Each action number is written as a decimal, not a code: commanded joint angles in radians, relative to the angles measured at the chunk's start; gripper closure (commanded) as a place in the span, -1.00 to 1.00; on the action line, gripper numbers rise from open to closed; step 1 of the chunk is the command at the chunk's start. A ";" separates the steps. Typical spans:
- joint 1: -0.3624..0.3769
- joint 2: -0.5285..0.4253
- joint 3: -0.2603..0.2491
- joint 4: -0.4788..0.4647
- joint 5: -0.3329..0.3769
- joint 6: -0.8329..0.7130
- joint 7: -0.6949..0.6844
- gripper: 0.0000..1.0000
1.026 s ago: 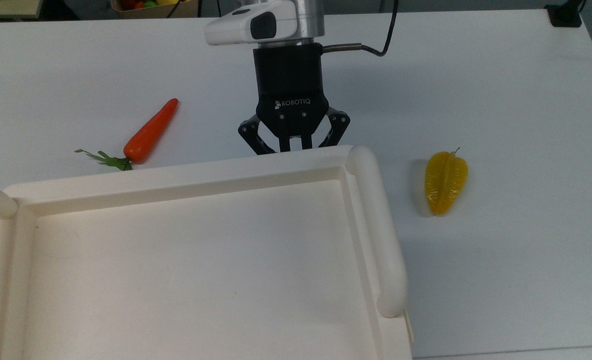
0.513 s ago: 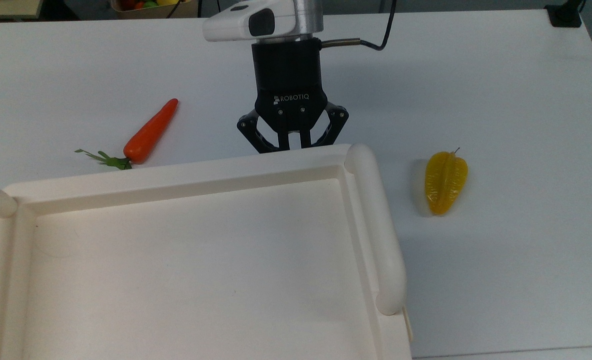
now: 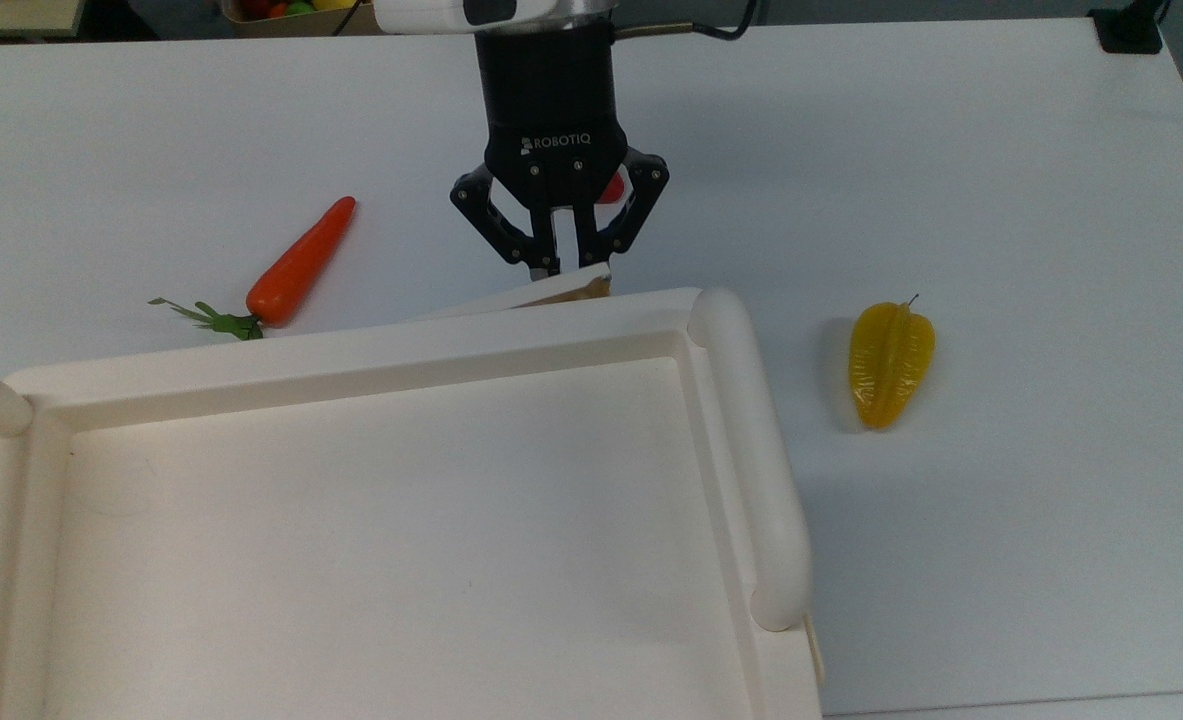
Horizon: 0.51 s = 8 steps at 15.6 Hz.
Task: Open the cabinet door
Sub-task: 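Pull the door edge outward, swinging the door open on its hinge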
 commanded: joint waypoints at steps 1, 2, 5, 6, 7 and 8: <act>-0.084 -0.097 -0.001 -0.092 0.011 -0.149 -0.009 0.85; -0.104 -0.111 -0.001 -0.093 0.011 -0.210 -0.012 0.83; -0.165 -0.154 -0.003 -0.093 0.011 -0.378 -0.043 0.77; -0.179 -0.165 -0.009 -0.092 0.011 -0.436 -0.038 0.56; -0.201 -0.183 -0.015 -0.092 0.010 -0.521 -0.034 0.16; -0.214 -0.188 -0.017 -0.092 0.007 -0.569 -0.034 -0.17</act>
